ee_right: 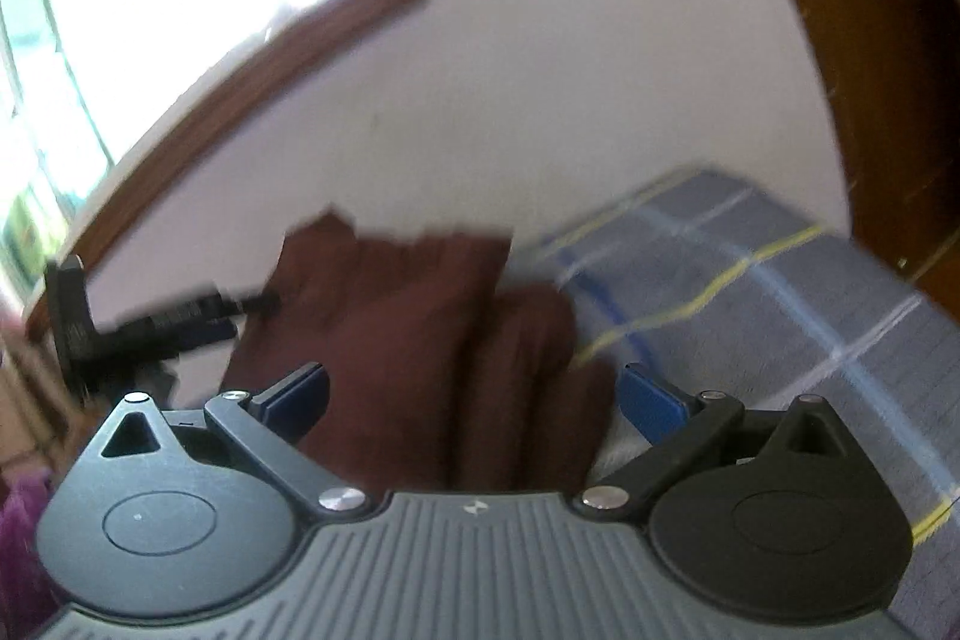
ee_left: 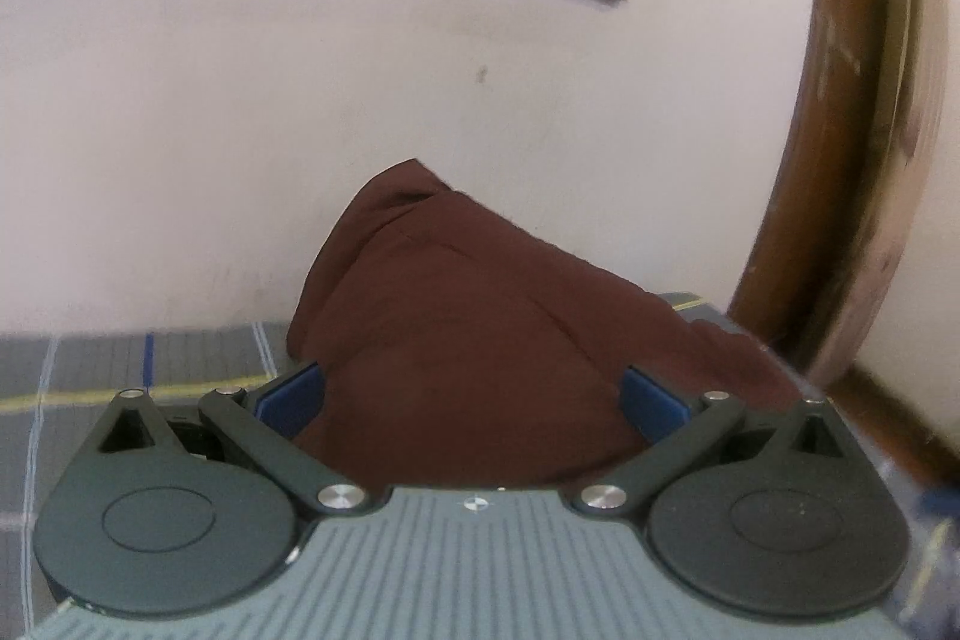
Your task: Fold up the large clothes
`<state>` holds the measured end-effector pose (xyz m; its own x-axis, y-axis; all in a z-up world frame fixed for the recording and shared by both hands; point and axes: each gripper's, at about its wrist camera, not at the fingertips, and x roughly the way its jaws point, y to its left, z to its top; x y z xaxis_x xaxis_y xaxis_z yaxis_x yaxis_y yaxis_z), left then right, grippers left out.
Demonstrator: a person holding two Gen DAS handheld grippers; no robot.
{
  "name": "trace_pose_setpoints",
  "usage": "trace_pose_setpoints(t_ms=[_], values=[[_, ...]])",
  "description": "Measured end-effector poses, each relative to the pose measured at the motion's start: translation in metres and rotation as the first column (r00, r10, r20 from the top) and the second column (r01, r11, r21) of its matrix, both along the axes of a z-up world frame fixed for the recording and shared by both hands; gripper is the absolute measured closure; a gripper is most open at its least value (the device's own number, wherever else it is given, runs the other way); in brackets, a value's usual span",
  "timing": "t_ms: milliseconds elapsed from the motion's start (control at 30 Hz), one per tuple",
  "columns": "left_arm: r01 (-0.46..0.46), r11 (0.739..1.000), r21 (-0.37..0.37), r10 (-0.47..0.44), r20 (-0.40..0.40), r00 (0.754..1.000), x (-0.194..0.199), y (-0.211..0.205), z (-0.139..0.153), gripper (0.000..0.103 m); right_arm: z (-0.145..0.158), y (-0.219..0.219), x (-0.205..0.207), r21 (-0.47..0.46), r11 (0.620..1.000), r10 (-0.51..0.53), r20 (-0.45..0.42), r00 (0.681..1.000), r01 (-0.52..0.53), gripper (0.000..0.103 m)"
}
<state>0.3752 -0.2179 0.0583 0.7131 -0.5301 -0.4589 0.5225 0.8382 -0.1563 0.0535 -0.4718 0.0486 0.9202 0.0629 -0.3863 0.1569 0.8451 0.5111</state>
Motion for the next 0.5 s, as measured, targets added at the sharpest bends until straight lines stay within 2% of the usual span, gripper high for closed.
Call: trace_pose_setpoints(t_ms=[100, 200, 333, 400, 500], values=[[-0.006, 1.0, -0.031, 0.005, -0.028, 1.0, -0.004, 0.033, 0.005, 0.0, -0.014, 0.003, 0.016, 0.063, 0.996, 0.067, -0.052, 0.996, -0.063, 0.0], [-0.003, 1.0, -0.018, 0.002, -0.054, 0.999, -0.006, 0.066, 0.003, 0.0, -0.026, 0.008, 0.03, 0.089, 0.991, 0.113, -0.123, 0.986, -0.102, 0.0], [0.031, 0.999, -0.036, -0.037, -0.164, 0.986, 0.004, 0.096, -0.019, 0.0, -0.047, 0.005, 0.043, 0.197, 0.97, 0.176, -0.161, 0.971, -0.143, 0.0], [0.073, 0.996, -0.053, -0.083, -0.229, 0.97, 0.01, 0.1, -0.036, 0.0, -0.057, -0.004, 0.052, 0.268, 0.951, 0.196, -0.143, 0.97, -0.153, 0.0], [0.131, 0.983, -0.126, -0.159, -0.248, 0.956, 0.013, 0.101, -0.053, 0.0, -0.066, -0.01, 0.068, 0.344, 0.926, 0.213, -0.131, 0.968, -0.157, 0.0]])
